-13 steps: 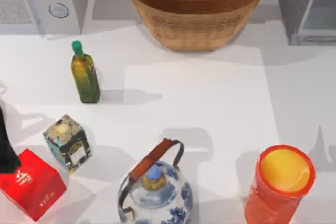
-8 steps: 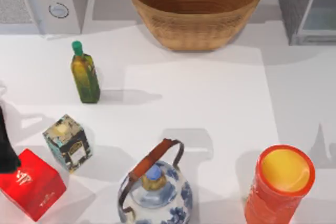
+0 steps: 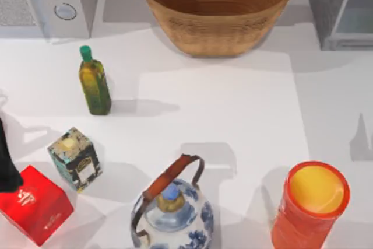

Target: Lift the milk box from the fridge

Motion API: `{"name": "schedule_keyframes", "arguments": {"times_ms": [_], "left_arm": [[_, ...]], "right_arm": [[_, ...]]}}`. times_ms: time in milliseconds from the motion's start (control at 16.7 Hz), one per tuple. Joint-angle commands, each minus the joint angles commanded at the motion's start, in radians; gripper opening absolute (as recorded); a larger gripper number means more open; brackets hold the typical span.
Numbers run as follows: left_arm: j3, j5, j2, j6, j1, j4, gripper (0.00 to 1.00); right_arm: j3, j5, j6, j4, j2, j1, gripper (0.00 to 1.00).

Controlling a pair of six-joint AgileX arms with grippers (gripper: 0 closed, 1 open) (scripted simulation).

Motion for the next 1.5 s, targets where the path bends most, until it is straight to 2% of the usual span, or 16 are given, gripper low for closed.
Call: {"name": "schedule_keyframes", "arguments": {"times_ms": [480,780,960,1200,1500], "left_arm": [[0.0,0.0,0.0,0.0,0.0,0.0,1.0],[0.0,0.0,0.0,0.0,0.0,0.0,1.0],[0.0,0.0,0.0,0.0,0.0,0.0,1.0],[0.0,0.0,0.0,0.0,0.0,0.0,1.0],[0.0,0.0,0.0,0.0,0.0,0.0,1.0]], "right_arm": [[0.033,-0.179,0.012,0.635,0.795,-0.184,1.0],[0.082,-0.275,0.013,0.93,1.087,-0.282,1.0],[0.1,-0.306,0.012,1.012,1.158,-0.317,1.0],[0.101,-0.309,0.012,1.02,1.163,-0.32,1.0],[0.168,-0.33,0.0,0.963,1.144,-0.248,1.0]]}}
